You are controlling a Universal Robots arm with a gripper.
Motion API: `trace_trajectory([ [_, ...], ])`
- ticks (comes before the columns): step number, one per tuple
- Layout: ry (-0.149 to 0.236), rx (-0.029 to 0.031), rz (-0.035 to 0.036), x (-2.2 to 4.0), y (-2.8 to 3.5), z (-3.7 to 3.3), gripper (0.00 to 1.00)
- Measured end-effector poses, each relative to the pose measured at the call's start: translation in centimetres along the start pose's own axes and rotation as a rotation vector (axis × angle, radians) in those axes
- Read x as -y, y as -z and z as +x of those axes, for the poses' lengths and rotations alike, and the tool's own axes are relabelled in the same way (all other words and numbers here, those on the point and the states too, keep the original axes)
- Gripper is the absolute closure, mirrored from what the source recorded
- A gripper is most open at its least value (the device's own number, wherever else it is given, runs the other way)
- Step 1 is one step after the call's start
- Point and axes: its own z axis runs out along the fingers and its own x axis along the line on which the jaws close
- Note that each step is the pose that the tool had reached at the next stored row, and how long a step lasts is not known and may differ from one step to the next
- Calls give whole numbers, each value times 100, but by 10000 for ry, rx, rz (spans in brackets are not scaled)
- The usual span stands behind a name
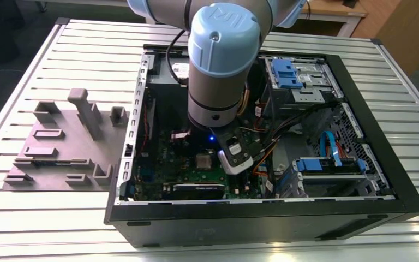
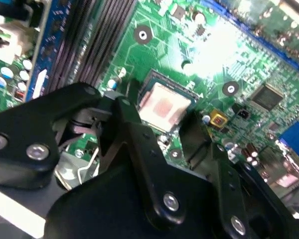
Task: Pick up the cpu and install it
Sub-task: 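Place the cpu into insertion slot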
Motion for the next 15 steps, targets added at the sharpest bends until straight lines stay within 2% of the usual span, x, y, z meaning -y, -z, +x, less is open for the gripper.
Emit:
trace_trajectory([
  [3, 0, -1, 4, 0, 16, 0, 40],
  [8, 0, 0, 5, -4, 126, 1, 40],
  [15, 0, 1, 4, -5, 141, 1, 40],
])
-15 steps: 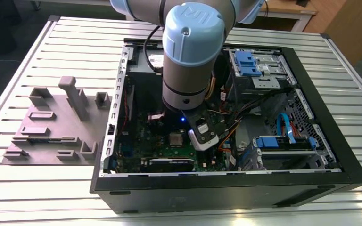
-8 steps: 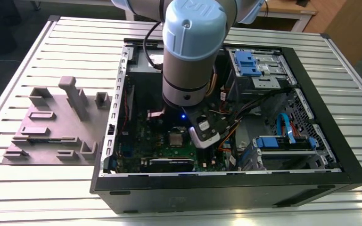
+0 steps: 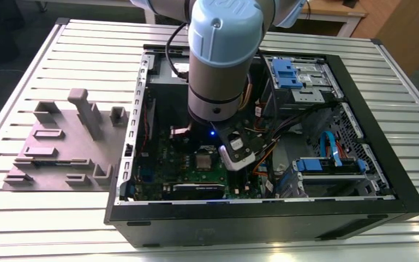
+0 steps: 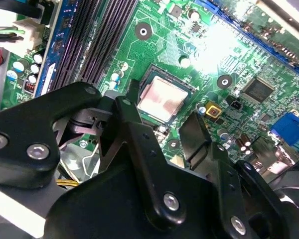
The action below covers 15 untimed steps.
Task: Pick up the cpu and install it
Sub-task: 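Place the cpu into insertion slot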
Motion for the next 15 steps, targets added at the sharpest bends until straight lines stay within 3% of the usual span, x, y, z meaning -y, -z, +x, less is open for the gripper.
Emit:
trace_trajectory([
  [3, 0, 0, 0, 0, 6, 0, 48],
  [5, 0, -1, 0, 0, 9, 0, 60],
  [8, 0, 0, 1, 0, 14, 0, 66],
  [9, 0, 0, 1, 0, 16, 0, 78],
  [11, 0, 0, 0, -1, 19, 0, 78],
  [12, 0, 0, 1, -1, 21, 0, 84],
  [15, 0, 0, 1, -1, 27, 0, 84],
])
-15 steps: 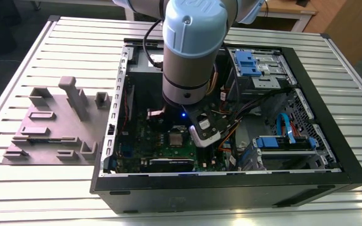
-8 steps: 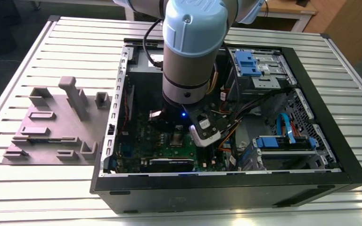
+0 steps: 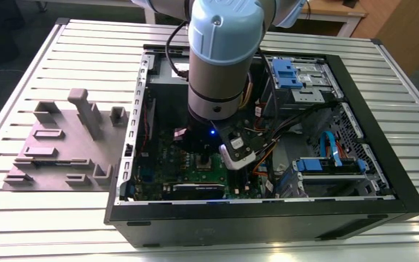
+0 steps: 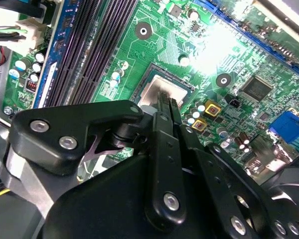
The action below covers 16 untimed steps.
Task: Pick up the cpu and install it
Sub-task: 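Place the cpu into insertion slot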
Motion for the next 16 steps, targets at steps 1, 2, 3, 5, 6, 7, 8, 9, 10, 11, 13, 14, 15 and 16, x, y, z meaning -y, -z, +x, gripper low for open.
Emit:
trace_trajectory([
  [1, 0, 0, 0, 0, 2, 0, 84],
  [2, 0, 0, 0, 0, 3, 0, 84],
  [3, 0, 0, -1, 0, 5, 0, 84],
  [5, 0, 0, 0, 0, 8, 0, 84],
  [6, 1, 0, 1, -3, 9, 0, 84],
  [7, 1, -2, 4, -4, 17, 1, 84],
  [8, 1, -1, 2, -4, 18, 1, 84],
  [9, 1, -1, 1, -4, 17, 1, 84],
  [10, 0, 3, -4, -5, 11, 1, 84],
  [11, 0, 3, -3, -5, 1, 2, 84],
  [13, -1, 3, 0, -3, -17, 11, 84],
  [14, -1, 3, 1, -3, -17, 11, 84],
  [15, 0, 2, 1, -3, -17, 11, 84],
  [16, 0, 2, 1, -3, -17, 11, 84],
])
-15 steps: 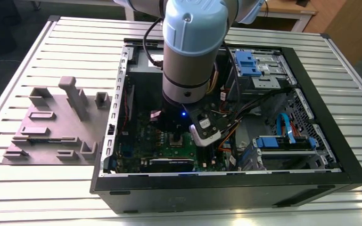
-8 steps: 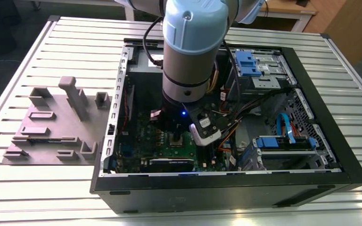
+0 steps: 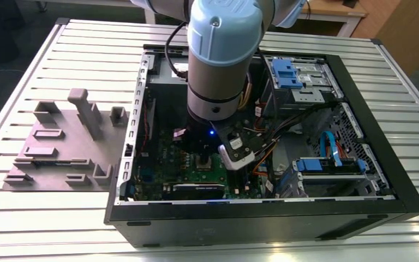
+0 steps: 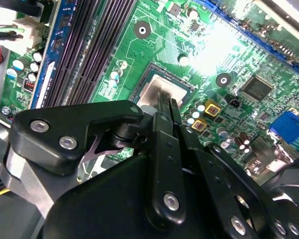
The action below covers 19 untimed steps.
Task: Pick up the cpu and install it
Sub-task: 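Place the cpu into insertion slot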
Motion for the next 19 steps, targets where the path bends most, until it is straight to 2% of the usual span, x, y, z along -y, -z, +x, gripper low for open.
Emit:
trace_trajectory([
  [5, 0, 0, 0, 0, 0, 0, 85],
  [6, 0, 0, 0, 0, 0, 0, 90],
  [14, 0, -1, 3, 1, -26, 2, 90],
  [19, 0, 0, 1, 3, -63, 2, 90],
])
